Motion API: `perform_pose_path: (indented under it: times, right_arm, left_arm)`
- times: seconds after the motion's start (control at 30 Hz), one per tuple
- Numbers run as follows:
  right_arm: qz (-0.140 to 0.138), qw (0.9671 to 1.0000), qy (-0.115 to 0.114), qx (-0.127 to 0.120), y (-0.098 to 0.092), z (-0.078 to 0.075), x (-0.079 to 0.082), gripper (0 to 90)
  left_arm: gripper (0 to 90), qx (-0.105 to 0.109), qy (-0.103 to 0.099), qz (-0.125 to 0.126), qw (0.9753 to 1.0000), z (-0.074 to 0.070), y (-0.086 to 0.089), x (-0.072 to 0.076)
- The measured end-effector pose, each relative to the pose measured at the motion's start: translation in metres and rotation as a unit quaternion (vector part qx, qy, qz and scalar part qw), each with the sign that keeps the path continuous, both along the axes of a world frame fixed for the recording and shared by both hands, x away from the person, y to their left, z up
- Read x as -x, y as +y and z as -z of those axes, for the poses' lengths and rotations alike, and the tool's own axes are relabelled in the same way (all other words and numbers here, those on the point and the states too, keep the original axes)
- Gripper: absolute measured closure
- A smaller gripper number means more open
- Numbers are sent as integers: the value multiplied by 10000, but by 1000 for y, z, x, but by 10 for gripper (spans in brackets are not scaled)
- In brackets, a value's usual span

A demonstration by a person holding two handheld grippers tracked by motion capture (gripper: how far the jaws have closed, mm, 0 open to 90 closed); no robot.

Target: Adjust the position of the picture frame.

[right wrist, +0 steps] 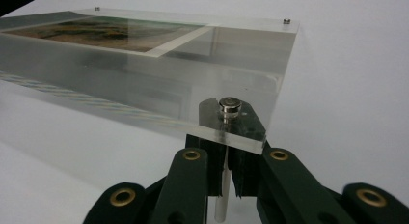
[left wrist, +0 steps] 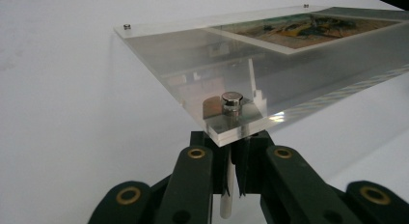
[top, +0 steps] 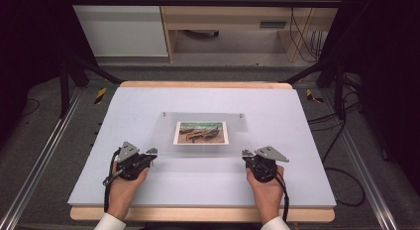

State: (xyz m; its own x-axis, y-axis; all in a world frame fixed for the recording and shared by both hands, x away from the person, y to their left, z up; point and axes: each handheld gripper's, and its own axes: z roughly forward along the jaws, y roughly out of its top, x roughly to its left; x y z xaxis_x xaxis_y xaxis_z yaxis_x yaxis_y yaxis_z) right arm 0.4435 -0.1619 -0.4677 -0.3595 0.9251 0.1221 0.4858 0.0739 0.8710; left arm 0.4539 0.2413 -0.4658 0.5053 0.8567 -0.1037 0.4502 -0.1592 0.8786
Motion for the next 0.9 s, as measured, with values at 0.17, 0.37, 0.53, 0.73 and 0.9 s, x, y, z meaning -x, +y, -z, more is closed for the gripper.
perform_pose_path:
  times: [0.17,0.37,0.53,0.73,0.9]
  right_arm:
    - [0,10000,80,34,1,3,1,847]
    - [-3,9999,151,73,1,7,2,846]
    - [4,9997,225,105,1,11,2,845]
    - [8,9997,224,115,1,10,2,844]
    - [20,9996,180,198,2,9,3,841]
  left_arm:
    - [838,-43,82,-14,10000,3,-1,1]
    - [838,-166,180,-21,9997,6,-2,1]
    - [838,-246,254,-34,9994,9,-3,2]
    - [837,-229,272,40,9994,9,-2,1]
    - [837,-198,250,54,9995,9,-2,1]
